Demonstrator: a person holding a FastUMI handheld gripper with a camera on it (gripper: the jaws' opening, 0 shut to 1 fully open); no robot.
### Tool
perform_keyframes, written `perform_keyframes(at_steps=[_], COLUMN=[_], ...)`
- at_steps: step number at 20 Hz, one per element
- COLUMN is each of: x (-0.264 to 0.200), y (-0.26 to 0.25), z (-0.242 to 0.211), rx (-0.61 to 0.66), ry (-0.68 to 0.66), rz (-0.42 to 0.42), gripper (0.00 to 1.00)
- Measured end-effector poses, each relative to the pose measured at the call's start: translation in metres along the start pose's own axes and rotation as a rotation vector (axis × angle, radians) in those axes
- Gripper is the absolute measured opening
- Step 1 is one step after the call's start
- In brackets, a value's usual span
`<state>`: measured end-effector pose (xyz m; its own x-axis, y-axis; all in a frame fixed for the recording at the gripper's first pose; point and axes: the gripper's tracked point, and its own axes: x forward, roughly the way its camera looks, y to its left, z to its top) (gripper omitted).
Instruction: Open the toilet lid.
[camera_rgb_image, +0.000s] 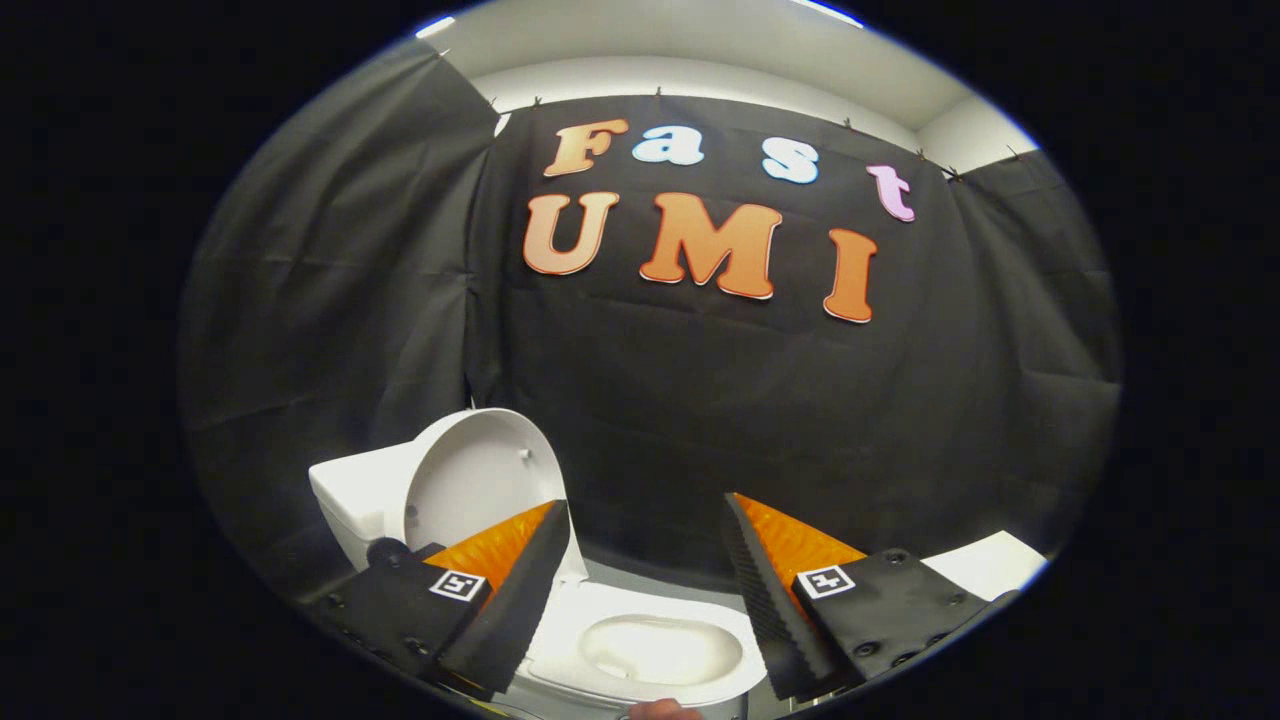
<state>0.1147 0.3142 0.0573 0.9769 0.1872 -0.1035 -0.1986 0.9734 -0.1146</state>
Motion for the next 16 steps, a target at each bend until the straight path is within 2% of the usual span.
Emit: perform_keyframes(at_steps=[7,11,16], x=[-0.045,-0.073,-0.107], y=[-0.144,-0.227,-0.282], z=[-0.007,-0.043,-0.071], rx=[0.078,0.109,0.129], ry=[-0.011,-0.003,0.013], rz=[-0.123,-0.231,-0.308], gripper=[0.97,0.97,0.98])
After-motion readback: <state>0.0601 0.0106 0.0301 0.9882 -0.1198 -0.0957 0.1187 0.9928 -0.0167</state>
